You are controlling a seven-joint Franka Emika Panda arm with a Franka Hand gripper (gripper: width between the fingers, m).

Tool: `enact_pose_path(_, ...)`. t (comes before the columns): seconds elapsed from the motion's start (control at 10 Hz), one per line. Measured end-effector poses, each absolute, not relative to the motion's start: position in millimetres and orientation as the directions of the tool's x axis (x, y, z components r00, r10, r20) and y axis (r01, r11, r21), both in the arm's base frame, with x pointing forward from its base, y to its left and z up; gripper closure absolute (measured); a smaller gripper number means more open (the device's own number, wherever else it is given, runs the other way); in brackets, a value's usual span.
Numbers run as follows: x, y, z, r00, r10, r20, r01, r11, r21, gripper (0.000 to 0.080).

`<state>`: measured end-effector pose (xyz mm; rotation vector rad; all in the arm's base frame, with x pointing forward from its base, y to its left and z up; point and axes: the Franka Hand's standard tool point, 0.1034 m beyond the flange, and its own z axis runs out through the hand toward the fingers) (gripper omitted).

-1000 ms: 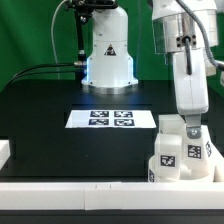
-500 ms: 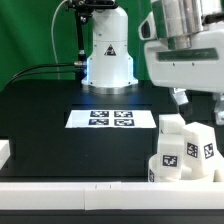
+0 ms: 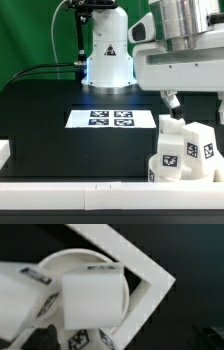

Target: Assemble stool

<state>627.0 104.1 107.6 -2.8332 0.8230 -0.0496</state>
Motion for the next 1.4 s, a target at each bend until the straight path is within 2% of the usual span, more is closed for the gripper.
enact_pose_path(0.1,626.3,113.1,104.9,0.932,-0.361,-0.025,-0.359,-0.917,-0.174,0.0150)
enact_pose_path(0.4,627.5,109.2,104.2,0.973,-0.231,0.011,-0.226,-0.961,-0.160,0.0150)
enact_pose_path(0.5,627.3,107.5,103.9,0.990,-0.142,0.025,-0.137,-0.980,-0.145,0.0150)
enact_pose_path(0.6,627.5,106.8,102.1,0.997,0.058,0.041,0.062,-0.994,-0.092,0.0150)
enact_pose_path(0.7,628.5,109.0,100.0,0.979,0.201,0.041,0.203,-0.978,-0.057,0.0150)
enact_pose_path(0.8,628.6,110.2,98.0,0.964,0.264,0.022,0.265,-0.964,-0.039,0.0150)
enact_pose_path(1.1,628.6,107.7,96.6,0.955,0.294,0.022,0.295,-0.955,-0.033,0.0150)
enact_pose_path(1.4,619.7,121.2,90.8,0.955,0.292,0.053,0.293,-0.956,-0.020,0.0150)
